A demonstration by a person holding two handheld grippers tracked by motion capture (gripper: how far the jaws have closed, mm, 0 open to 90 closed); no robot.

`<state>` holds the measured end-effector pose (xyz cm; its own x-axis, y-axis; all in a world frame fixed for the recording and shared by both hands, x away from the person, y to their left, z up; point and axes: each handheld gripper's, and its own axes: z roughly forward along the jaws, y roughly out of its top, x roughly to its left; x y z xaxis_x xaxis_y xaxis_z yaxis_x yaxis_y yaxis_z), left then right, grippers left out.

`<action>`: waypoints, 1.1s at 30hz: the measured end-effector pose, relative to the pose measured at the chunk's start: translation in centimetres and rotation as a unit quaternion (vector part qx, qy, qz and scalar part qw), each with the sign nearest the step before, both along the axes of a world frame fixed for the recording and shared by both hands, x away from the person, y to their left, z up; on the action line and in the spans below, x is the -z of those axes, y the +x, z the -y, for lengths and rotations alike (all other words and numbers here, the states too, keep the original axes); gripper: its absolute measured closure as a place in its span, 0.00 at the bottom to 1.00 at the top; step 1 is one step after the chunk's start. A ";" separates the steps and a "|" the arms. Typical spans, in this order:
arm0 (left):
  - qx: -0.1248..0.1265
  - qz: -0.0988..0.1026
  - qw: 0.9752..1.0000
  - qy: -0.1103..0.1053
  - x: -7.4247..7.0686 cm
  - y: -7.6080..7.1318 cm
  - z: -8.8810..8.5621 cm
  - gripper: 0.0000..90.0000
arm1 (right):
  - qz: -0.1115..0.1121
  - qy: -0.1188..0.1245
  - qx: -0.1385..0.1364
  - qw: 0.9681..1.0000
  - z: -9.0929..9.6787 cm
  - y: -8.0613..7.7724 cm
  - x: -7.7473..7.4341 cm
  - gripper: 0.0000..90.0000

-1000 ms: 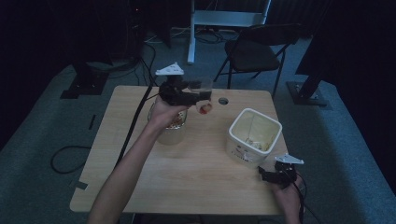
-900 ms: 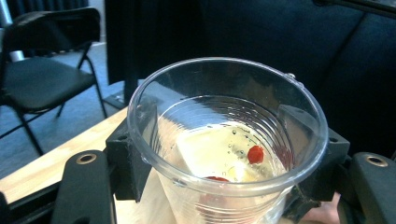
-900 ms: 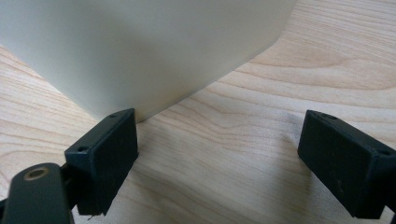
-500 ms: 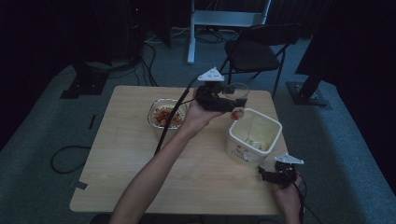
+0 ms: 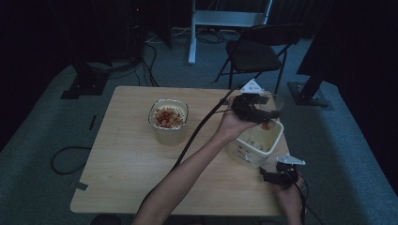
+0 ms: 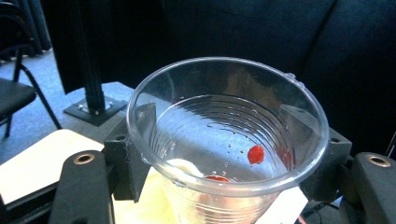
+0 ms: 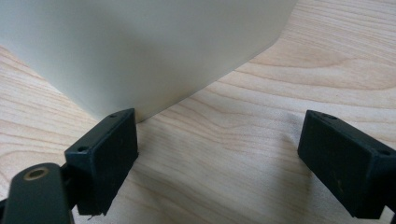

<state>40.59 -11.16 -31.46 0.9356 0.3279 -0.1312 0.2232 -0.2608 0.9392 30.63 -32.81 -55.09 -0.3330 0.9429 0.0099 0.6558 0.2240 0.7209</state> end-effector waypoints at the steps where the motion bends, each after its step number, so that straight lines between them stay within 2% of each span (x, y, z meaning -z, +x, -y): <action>1: 0.001 -0.001 1.000 0.000 0.1 0.1 0.2 0.35 | 0.000 0.000 0.000 1.000 0.0 0.0 0.0 0.13; 6: 0.001 -0.003 1.000 0.002 0.7 1.0 0.9 0.35 | 0.000 0.000 0.000 1.000 -0.1 -0.1 0.0 0.13; 9: 0.002 -0.012 1.000 -0.011 1.1 1.5 1.1 0.31 | 0.000 0.000 0.000 1.000 -0.1 -0.1 0.0 0.13; 10: 0.017 -0.026 0.999 -0.020 1.3 1.9 1.2 0.24 | 0.000 0.000 0.000 1.000 -0.1 -0.1 0.0 0.13; 11: 0.023 -0.033 0.999 -0.020 1.5 2.1 1.3 0.16 | 0.000 0.000 0.000 1.000 -0.1 -0.1 0.0 0.13; 15: 0.014 -0.030 0.999 -0.015 1.9 2.3 1.4 0.16 | 0.000 0.000 0.000 1.000 -0.1 -0.1 0.0 0.13; 19: -0.001 -0.022 1.000 -0.015 1.9 2.1 0.6 0.17 | 0.000 0.000 0.000 1.000 -0.1 -0.1 0.0 0.13; 25: -0.015 0.000 1.000 -0.022 1.5 1.3 -2.7 0.17 | 0.000 0.000 0.000 1.000 -0.1 -0.1 0.0 0.13; 27: -0.028 0.010 0.999 -0.023 1.3 0.9 -4.4 0.17 | 0.000 0.001 0.000 1.000 -0.1 -0.1 0.0 0.13; 29: -0.028 0.010 0.999 -0.029 1.2 0.6 -5.7 0.17 | 0.001 0.000 0.000 1.000 -0.1 -0.1 0.0 0.13; 33: -0.039 0.023 0.999 -0.030 1.4 -0.7 -9.0 0.17 | 0.000 0.001 0.002 1.000 -0.1 -0.2 0.0 0.13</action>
